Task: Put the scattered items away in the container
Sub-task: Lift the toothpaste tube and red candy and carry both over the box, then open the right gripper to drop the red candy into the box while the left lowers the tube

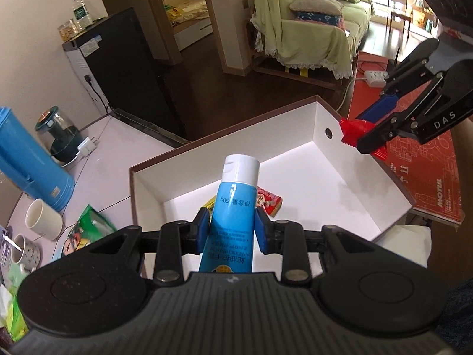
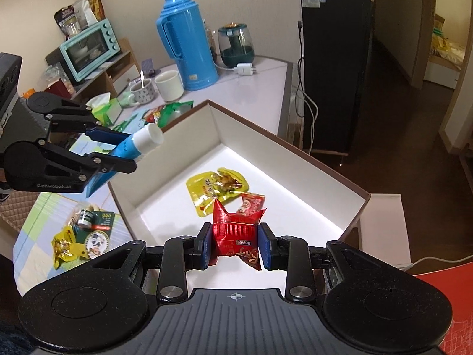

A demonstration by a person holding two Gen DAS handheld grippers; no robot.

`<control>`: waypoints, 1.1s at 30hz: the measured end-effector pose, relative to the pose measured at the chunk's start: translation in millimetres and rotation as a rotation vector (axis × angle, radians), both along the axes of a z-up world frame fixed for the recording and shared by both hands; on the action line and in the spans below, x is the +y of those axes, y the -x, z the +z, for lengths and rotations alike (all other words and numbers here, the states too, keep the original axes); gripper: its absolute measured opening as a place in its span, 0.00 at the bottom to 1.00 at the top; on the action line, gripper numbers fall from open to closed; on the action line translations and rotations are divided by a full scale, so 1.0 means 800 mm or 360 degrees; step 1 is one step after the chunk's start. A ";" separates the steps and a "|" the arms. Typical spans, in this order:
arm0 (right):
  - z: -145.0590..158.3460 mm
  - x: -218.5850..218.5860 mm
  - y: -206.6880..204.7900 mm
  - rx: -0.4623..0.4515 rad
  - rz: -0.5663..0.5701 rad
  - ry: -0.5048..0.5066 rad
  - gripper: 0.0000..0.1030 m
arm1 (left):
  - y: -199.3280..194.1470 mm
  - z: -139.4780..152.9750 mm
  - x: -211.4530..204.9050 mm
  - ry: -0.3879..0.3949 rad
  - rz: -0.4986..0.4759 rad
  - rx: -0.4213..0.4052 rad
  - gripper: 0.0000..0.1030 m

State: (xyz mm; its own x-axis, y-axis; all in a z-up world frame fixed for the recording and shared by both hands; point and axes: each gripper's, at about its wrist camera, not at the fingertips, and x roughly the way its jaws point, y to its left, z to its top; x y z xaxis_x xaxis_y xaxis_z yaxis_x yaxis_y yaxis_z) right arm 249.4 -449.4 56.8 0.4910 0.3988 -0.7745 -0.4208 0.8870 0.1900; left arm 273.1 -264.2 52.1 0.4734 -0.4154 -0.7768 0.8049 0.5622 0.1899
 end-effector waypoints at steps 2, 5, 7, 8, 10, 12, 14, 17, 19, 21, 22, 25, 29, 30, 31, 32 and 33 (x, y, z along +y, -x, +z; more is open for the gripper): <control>-0.004 -0.004 -0.010 0.0029 0.0018 0.0001 0.30 | -0.006 -0.007 -0.010 -0.0017 -0.0015 0.0013 0.27; -0.012 -0.008 -0.025 0.0071 0.0051 0.0025 0.30 | -0.013 -0.017 -0.022 -0.0054 -0.0059 0.0032 0.27; -0.018 -0.006 -0.033 0.0091 0.0090 0.0052 0.30 | -0.019 -0.024 -0.030 -0.0078 -0.0088 0.0045 0.27; -0.020 -0.005 -0.037 0.0101 0.0115 0.0066 0.30 | -0.021 -0.028 -0.034 -0.0090 -0.0102 0.0051 0.27; -0.026 -0.002 -0.043 0.0119 0.0165 0.0094 0.30 | -0.027 -0.037 -0.041 -0.0127 -0.0145 0.0067 0.27; -0.033 0.002 -0.049 0.0139 0.0224 0.0129 0.30 | -0.031 -0.047 -0.047 -0.0168 -0.0178 0.0082 0.27; -0.041 0.007 -0.055 0.0156 0.0281 0.0166 0.30 | -0.035 -0.058 -0.050 -0.0197 -0.0193 0.0105 0.27; -0.055 0.015 -0.063 0.0186 0.0356 0.0215 0.30 | -0.042 -0.073 -0.054 -0.0241 -0.0216 0.0140 0.27; -0.064 0.019 -0.069 0.0209 0.0392 0.0235 0.30 | -0.047 -0.083 -0.057 -0.0271 -0.0231 0.0163 0.27; -0.074 0.023 -0.076 0.0233 0.0429 0.0256 0.31 | -0.051 -0.094 -0.060 -0.0300 -0.0245 0.0186 0.27; -0.079 0.026 -0.079 0.0245 0.0447 0.0266 0.30 | -0.054 -0.099 -0.061 -0.0315 -0.0253 0.0197 0.27; -0.093 0.031 -0.089 0.0280 0.0491 0.0291 0.30 | -0.061 -0.114 -0.066 -0.0360 -0.0275 0.0232 0.27; -0.108 0.037 -0.100 0.0319 0.0533 0.0308 0.30 | -0.067 -0.130 -0.069 -0.0397 -0.0290 0.0269 0.27; -0.112 0.038 -0.102 0.0328 0.0542 0.0310 0.30 | -0.068 -0.133 -0.069 -0.0402 -0.0291 0.0277 0.27; -0.115 0.039 -0.105 0.0337 0.0549 0.0311 0.30 | -0.069 -0.136 -0.070 -0.0408 -0.0293 0.0284 0.27; -0.117 0.040 -0.107 0.0346 0.0556 0.0311 0.30 | -0.070 -0.139 -0.070 -0.0414 -0.0294 0.0292 0.27; -0.120 0.041 -0.109 0.0355 0.0562 0.0311 0.31 | -0.071 -0.142 -0.071 -0.0419 -0.0295 0.0300 0.27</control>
